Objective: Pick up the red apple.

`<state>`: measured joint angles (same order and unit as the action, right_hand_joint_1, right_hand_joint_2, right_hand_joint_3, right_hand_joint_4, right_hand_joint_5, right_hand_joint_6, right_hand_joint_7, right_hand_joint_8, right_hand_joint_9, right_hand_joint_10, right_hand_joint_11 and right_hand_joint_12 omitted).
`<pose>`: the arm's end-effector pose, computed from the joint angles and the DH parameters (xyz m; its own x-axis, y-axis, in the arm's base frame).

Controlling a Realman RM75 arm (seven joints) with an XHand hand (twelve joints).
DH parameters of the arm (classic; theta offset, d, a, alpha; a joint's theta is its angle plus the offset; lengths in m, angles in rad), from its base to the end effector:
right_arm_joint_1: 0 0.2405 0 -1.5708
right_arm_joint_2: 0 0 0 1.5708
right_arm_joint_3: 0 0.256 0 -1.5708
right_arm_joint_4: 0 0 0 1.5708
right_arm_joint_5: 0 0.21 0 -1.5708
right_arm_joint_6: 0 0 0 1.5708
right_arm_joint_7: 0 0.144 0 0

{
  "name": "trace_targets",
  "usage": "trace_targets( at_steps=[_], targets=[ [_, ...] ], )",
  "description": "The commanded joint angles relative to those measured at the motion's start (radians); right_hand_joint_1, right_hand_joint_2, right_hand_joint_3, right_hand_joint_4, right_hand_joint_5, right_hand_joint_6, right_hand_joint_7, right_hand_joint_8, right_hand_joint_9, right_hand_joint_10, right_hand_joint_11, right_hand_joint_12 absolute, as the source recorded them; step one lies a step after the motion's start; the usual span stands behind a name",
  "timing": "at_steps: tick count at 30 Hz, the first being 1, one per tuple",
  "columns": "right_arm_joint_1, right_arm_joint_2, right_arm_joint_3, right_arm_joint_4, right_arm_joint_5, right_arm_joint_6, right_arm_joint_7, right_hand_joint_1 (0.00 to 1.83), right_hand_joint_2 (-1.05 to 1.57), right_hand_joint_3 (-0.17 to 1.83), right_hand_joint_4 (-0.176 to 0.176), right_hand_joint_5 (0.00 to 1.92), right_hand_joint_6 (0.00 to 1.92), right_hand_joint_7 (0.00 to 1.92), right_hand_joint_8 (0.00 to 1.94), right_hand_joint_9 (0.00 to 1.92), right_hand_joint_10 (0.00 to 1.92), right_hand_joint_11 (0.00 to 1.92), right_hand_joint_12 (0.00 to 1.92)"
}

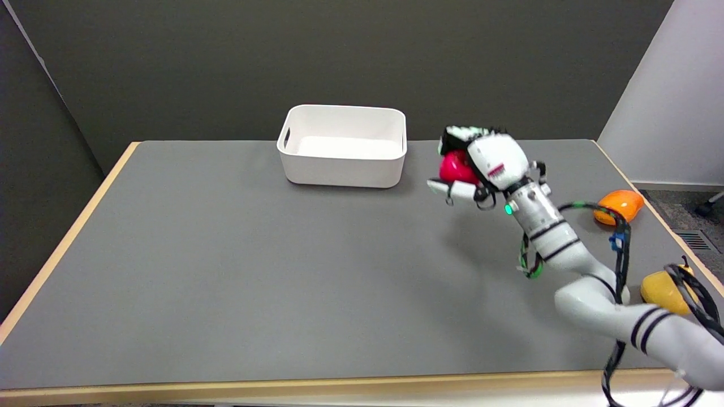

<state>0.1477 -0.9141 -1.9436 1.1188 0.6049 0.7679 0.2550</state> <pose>-0.2412 -0.3563 0.3854 0.9386 0.3103 0.1505 -0.1139 -0.1328 0.9846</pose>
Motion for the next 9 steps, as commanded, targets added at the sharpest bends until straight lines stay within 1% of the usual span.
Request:
trace_targets(
  at_steps=[1,2,3,4,5,7,9],
  targets=[
    [0.403,-0.022,-0.164,0.012,-0.182,-0.071,0.002,1.34,1.08,0.28,-0.134,0.62,1.55,0.84,1.26,0.80,1.40,0.71,1.61],
    [0.442,-0.046,-0.183,-0.010,-0.182,-0.094,0.002,1.34,1.08,0.28,-0.135,0.62,1.55,0.84,1.26,0.80,1.40,0.71,1.61],
    [0.461,-0.060,-0.193,-0.027,-0.182,-0.106,0.002,1.29,1.09,0.29,-0.111,0.62,1.56,0.84,1.28,0.81,1.37,0.71,1.61],
    [0.489,-0.082,-0.202,-0.061,-0.182,-0.123,0.002,1.21,1.10,0.31,-0.067,0.61,1.58,0.84,1.30,0.82,1.31,0.71,1.61],
    [0.513,-0.096,-0.212,-0.093,-0.182,-0.135,0.002,1.16,1.11,0.32,-0.041,0.61,1.59,0.84,1.31,0.82,1.28,0.71,1.60],
    [0.564,-0.148,-0.240,-0.193,-0.182,-0.165,0.002,1.17,1.10,0.32,-0.047,0.62,1.58,0.85,1.29,0.82,1.28,0.71,1.59],
    [0.608,-0.192,-0.258,-0.282,-0.182,-0.185,0.002,1.33,1.09,0.28,-0.128,0.62,1.56,0.84,1.26,0.81,1.39,0.71,1.58]
  ],
)
